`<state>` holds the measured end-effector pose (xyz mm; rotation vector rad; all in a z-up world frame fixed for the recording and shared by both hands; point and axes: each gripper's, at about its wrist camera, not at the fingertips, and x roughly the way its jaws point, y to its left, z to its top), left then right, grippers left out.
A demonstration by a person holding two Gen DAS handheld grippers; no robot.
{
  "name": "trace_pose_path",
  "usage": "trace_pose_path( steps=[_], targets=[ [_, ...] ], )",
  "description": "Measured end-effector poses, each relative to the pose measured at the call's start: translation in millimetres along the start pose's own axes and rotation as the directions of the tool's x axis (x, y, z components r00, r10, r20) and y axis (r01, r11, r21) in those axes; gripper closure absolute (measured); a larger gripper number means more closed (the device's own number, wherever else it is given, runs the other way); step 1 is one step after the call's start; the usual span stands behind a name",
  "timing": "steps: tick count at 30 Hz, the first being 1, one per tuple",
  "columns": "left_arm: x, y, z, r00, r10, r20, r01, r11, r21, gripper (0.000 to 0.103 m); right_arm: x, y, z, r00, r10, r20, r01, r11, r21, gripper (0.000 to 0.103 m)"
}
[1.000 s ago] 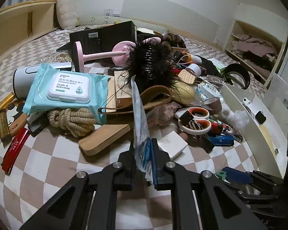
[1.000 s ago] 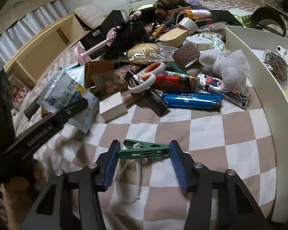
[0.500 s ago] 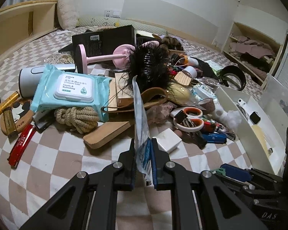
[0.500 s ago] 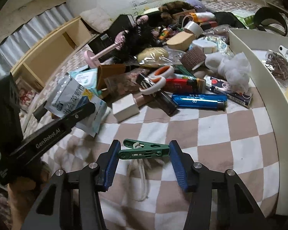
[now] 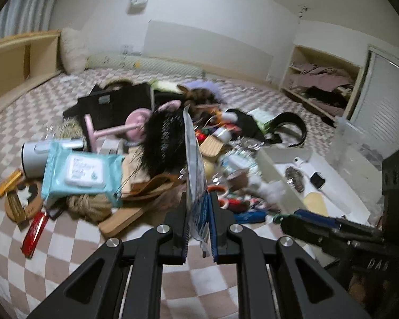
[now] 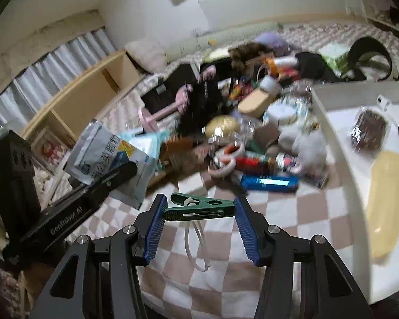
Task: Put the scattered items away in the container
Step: 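Carry the packet and clothespin with both grippers over the white tray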
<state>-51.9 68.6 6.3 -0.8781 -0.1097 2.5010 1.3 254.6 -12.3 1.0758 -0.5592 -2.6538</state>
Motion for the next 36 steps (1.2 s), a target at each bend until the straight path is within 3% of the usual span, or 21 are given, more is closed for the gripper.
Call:
trace_pose_path(
  steps=[10, 19, 27, 36],
  targets=[
    [-23, -45, 26, 0.994, -0.080, 0.069, 0.077, 0.996, 0.043, 0.090, -75, -17, 39, 0.983, -0.042, 0.180, 0.045, 0.999, -0.008, 0.050],
    [-23, -96, 39, 0.980, -0.188, 0.066, 0.182, 0.980, 0.083, 0.090, -149, -61, 54, 0.934, -0.139, 0.328, 0.126, 0.990, 0.059, 0.050],
    [-4, -152, 38, 0.964, -0.267, 0.015, 0.262, 0.954, 0.145, 0.090, -168, -134, 38, 0.915, -0.268, 0.303, 0.212, 0.956, 0.205, 0.050],
    [29, -209, 26, 0.939, -0.337, -0.067, 0.343, 0.919, 0.195, 0.090, -161, -198, 11, 0.915, -0.337, 0.220, 0.261, 0.913, 0.314, 0.050]
  ],
)
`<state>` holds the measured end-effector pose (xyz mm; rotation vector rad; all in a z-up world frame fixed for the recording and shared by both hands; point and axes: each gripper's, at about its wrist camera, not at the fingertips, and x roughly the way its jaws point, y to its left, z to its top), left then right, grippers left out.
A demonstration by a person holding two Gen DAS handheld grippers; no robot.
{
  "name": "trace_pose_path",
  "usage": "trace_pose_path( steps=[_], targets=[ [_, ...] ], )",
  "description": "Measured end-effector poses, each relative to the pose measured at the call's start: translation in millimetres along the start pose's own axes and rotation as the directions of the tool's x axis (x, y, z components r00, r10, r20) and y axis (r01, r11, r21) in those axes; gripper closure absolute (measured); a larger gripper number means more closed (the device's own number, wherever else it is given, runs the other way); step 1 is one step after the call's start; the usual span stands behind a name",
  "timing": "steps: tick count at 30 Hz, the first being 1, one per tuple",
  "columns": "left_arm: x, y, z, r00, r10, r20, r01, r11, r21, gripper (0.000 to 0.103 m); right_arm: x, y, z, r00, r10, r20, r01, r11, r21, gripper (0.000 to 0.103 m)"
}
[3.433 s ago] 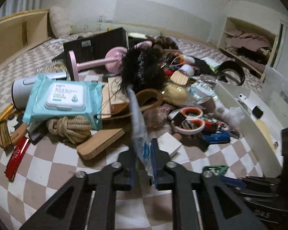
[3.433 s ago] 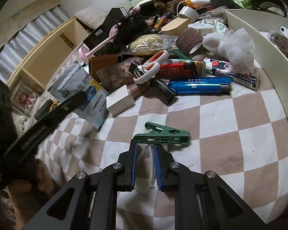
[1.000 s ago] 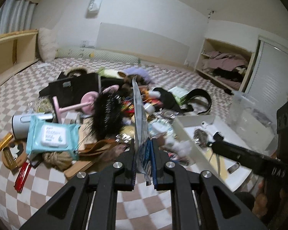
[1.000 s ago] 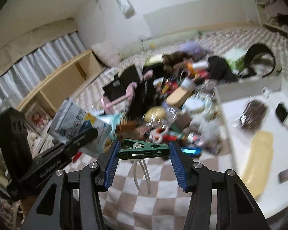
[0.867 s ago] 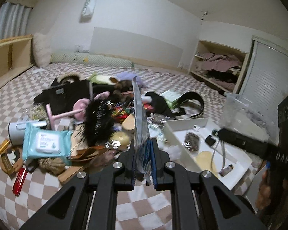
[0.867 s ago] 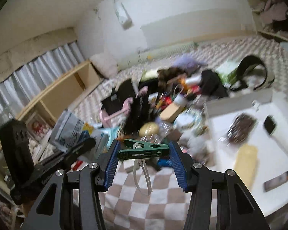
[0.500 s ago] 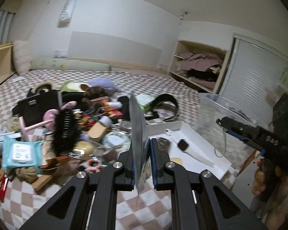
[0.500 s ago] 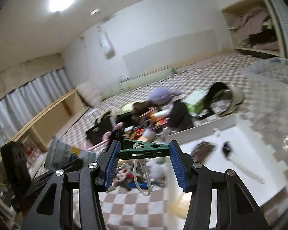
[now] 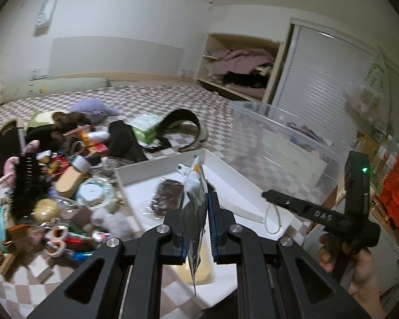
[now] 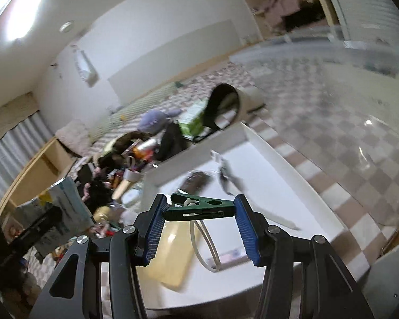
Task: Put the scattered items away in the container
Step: 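Carry the packet and clothespin with both grippers over the white tray, then open both grippers inside the tray, dropping packet and clothespin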
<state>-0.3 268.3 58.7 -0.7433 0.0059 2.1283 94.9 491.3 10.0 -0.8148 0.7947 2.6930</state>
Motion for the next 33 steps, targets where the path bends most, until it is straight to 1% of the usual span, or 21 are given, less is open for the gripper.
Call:
trace_pose_path(
  steps=[7, 10, 14, 21, 24, 27, 31, 32, 33],
  targets=[
    [32, -22, 1, 0.998, -0.040, -0.042, 0.040, 0.999, 0.011, 0.090, 8, -32, -6, 0.999, -0.023, -0.027, 0.024, 0.998, 0.050, 0.050],
    [46, -29, 0, 0.997, -0.047, -0.064, 0.048, 0.999, 0.013, 0.090, 9, -37, -8, 0.999, -0.022, -0.038, 0.024, 0.998, 0.050, 0.050],
    [66, -33, -3, 0.993, -0.047, -0.104, 0.049, 0.999, 0.013, 0.090, 19, -36, -11, 0.997, -0.012, -0.076, 0.014, 1.000, 0.026, 0.050],
    [95, -38, -6, 0.985, -0.032, -0.168, 0.035, 0.999, 0.017, 0.090, 44, -17, -21, 0.986, -0.041, -0.162, 0.022, 0.993, -0.113, 0.050],
    [104, -38, -4, 0.982, -0.019, -0.187, 0.025, 0.999, 0.026, 0.090, 55, -11, -24, 0.979, -0.074, -0.190, 0.042, 0.985, -0.168, 0.050],
    [115, -39, -1, 0.978, -0.016, -0.206, 0.023, 0.999, 0.031, 0.090, 63, -8, -25, 0.973, -0.107, -0.204, 0.063, 0.975, -0.212, 0.050],
    [130, -41, 4, 0.970, -0.023, -0.242, 0.035, 0.998, 0.045, 0.090, 69, -7, -26, 0.965, -0.128, -0.228, 0.071, 0.967, -0.243, 0.050],
    [134, -43, 5, 0.968, -0.022, -0.251, 0.037, 0.998, 0.055, 0.090, 70, -6, -27, 0.964, -0.139, -0.228, 0.080, 0.965, -0.250, 0.044],
    [137, -44, 6, 0.966, -0.021, -0.259, 0.039, 0.997, 0.064, 0.090, 70, -6, -28, 0.962, -0.150, -0.227, 0.089, 0.963, -0.256, 0.034]
  ],
)
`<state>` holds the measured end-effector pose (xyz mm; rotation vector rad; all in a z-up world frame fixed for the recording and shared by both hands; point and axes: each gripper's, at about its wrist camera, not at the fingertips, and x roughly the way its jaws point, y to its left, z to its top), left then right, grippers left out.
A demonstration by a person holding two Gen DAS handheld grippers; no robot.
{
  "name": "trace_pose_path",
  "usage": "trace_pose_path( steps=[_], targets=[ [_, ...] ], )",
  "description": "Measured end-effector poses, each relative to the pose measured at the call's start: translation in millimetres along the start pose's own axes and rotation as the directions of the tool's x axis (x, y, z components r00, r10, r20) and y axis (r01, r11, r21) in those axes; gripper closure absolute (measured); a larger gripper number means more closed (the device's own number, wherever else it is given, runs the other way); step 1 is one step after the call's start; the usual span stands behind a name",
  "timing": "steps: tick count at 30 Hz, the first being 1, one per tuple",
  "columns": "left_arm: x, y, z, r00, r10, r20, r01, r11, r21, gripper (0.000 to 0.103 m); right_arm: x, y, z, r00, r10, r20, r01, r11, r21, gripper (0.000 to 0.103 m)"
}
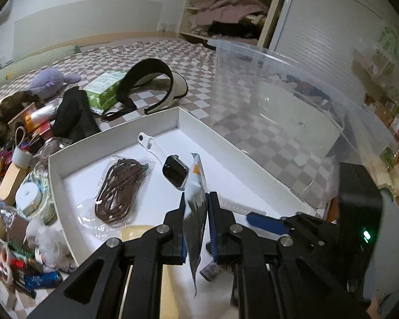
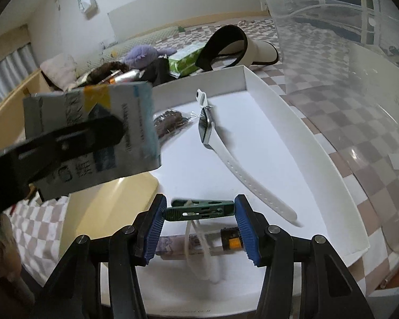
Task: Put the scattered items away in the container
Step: 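Open both grippers inside the tray, dropping packet and clothespin, then withdraw both grippers from the tray back over the clutter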
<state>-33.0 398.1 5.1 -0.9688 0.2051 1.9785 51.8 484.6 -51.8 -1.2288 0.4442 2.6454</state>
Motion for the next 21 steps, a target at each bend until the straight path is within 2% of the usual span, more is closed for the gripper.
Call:
trace_pose_path(
  steps=[2, 8, 9, 10, 11, 12, 16, 21],
  targets=[
    [5, -1, 3, 1.000, -0.002, -0.013, 0.003, 1.000, 0.011, 0.090, -2, 0, -2, 1.000, 0.001, 0.008, -0.001, 1.000, -0.009, 0.029],
    [23, -4, 7, 0.999, -0.003, -0.051, 0.004, 1.000, 0.016, 0.089, -3, -3, -8, 1.000, 0.018, 0.001, -0.018, 1.000, -0.005, 0.029],
    [25, -3, 7, 0.998, 0.002, -0.056, -0.001, 1.000, 0.014, 0.085, -3, -2, -8, 1.000, 0.018, 0.002, -0.018, 1.000, -0.010, 0.029],
    [27, -3, 6, 0.998, 0.007, -0.061, -0.007, 1.000, 0.013, 0.061, -4, -2, -8, 1.000, 0.016, 0.004, -0.016, 1.000, -0.014, 0.029],
    [27, -3, 5, 0.998, 0.018, -0.055, -0.017, 1.000, 0.011, 0.031, -4, -1, -8, 1.000, 0.017, 0.004, -0.017, 1.000, -0.014, 0.029],
    [27, -3, 4, 0.998, 0.029, -0.048, -0.028, 1.000, 0.009, 0.024, -5, -1, -8, 1.000, 0.023, 0.004, -0.022, 1.000, -0.011, 0.029],
    [24, -3, 3, 0.999, 0.033, -0.035, -0.032, 0.999, 0.021, 0.023, -6, -1, -8, 0.999, 0.032, 0.009, -0.032, 0.999, -0.003, 0.029],
    [21, 0, 2, 0.998, 0.049, -0.026, -0.049, 0.999, 0.009, 0.014, -6, 1, -7, 0.999, 0.036, 0.009, -0.036, 0.999, 0.001, 0.029]
  ],
)
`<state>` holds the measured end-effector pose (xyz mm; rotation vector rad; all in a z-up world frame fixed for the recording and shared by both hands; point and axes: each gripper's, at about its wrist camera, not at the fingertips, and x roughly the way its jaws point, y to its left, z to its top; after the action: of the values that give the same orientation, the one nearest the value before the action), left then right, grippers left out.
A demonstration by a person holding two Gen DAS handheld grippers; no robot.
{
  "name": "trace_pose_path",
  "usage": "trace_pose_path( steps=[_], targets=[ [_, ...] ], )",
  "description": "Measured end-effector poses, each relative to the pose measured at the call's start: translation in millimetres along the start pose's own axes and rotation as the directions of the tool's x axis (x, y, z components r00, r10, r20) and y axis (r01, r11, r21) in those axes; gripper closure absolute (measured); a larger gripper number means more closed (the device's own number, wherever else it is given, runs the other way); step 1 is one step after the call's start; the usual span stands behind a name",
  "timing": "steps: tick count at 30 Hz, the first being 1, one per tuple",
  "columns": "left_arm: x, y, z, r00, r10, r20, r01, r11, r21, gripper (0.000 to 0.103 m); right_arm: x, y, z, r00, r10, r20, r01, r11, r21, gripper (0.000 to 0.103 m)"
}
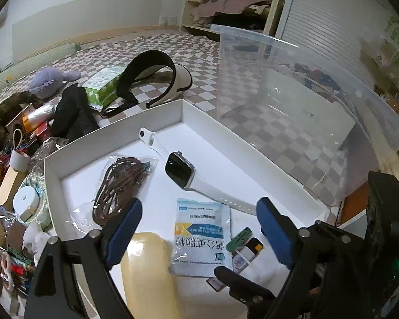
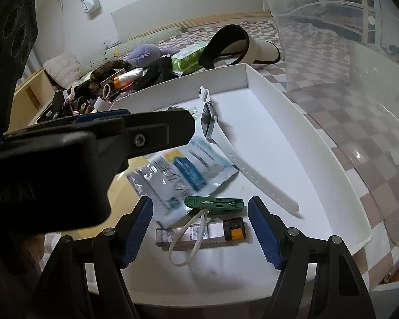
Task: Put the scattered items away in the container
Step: 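Withdraw both grippers from the tray back over the clutter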
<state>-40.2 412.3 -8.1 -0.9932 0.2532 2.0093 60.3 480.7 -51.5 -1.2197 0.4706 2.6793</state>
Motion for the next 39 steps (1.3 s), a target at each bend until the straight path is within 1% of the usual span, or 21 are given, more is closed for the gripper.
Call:
trace_pose_path(
  steps=[4, 6, 9, 10, 11, 14, 17, 19, 21, 23, 27, 31, 35, 39],
  targets=[
    [-5, 3, 0, 1.000, 0.002, 0.011, -0.002, 1.000, -0.013, 0.013, -1, 1, 1, 1.000, -0.001, 0.004, 0.001, 1.000, 0.003, 0.028],
    [-8, 4, 0, 1.000, 0.004, 0.016, -0.004, 1.000, -0.017, 0.013, -3, 2, 1, 1.000, -0.008, 0.010, 0.008, 1.000, 0.005, 0.018],
    [-14, 7, 0, 1.000, 0.014, 0.026, -0.014, 1.000, -0.023, 0.013, -7, 3, 2, 0.999, -0.022, 0.025, 0.022, 1.000, 0.004, 0.009],
    [-16, 8, -1, 0.999, 0.018, 0.030, -0.017, 0.999, -0.027, 0.012, -8, 4, 2, 0.999, -0.028, 0.032, 0.028, 1.000, 0.001, 0.006],
    [-18, 9, -1, 0.999, 0.022, 0.034, -0.021, 0.999, -0.031, 0.009, -10, 5, 2, 0.999, -0.033, 0.036, 0.033, 0.999, 0.000, 0.000],
    [-27, 13, -4, 0.998, 0.038, 0.055, -0.036, 0.999, -0.040, 0.008, -17, 7, 3, 0.997, -0.054, 0.061, 0.054, 0.999, -0.003, 0.000],
    [-37, 17, -6, 0.996, 0.054, 0.075, -0.050, 0.998, -0.049, 0.008, -19, 9, 4, 0.996, -0.067, 0.060, 0.068, 0.998, -0.005, 0.000],
    [-44, 21, -8, 0.992, 0.081, 0.094, -0.075, 0.995, -0.062, 0.008, -21, 12, 4, 0.995, -0.079, 0.063, 0.080, 0.997, -0.011, 0.000],
    [-54, 26, -11, 0.990, 0.083, 0.113, -0.074, 0.994, -0.082, 0.007, -23, 16, 4, 0.994, -0.089, 0.068, 0.090, 0.996, -0.020, 0.000],
    [-62, 31, -13, 0.989, 0.080, 0.124, -0.068, 0.993, -0.100, 0.001, -26, 19, 4, 0.992, -0.104, 0.077, 0.107, 0.994, -0.027, 0.000],
    [-83, 41, -17, 0.978, 0.125, 0.164, -0.105, 0.986, -0.128, 0.001, -32, 24, 5, 0.990, -0.109, 0.087, 0.112, 0.993, -0.028, 0.000],
    [-106, 57, -23, 0.972, 0.167, 0.168, -0.140, 0.977, -0.162, 0.001, -40, 30, 9, 0.989, -0.104, 0.104, 0.106, 0.994, -0.021, 0.000],
    [-132, 77, -30, 0.961, 0.209, 0.179, -0.173, 0.965, -0.199, 0.001, -50, 41, 17, 0.985, -0.100, 0.140, 0.100, 0.995, 0.006, 0.000],
    [-158, 98, -38, 0.942, 0.264, 0.206, -0.215, 0.948, -0.234, 0.001, -57, 57, 25, 0.983, -0.088, 0.162, 0.083, 0.996, 0.036, 0.000]
  ],
)
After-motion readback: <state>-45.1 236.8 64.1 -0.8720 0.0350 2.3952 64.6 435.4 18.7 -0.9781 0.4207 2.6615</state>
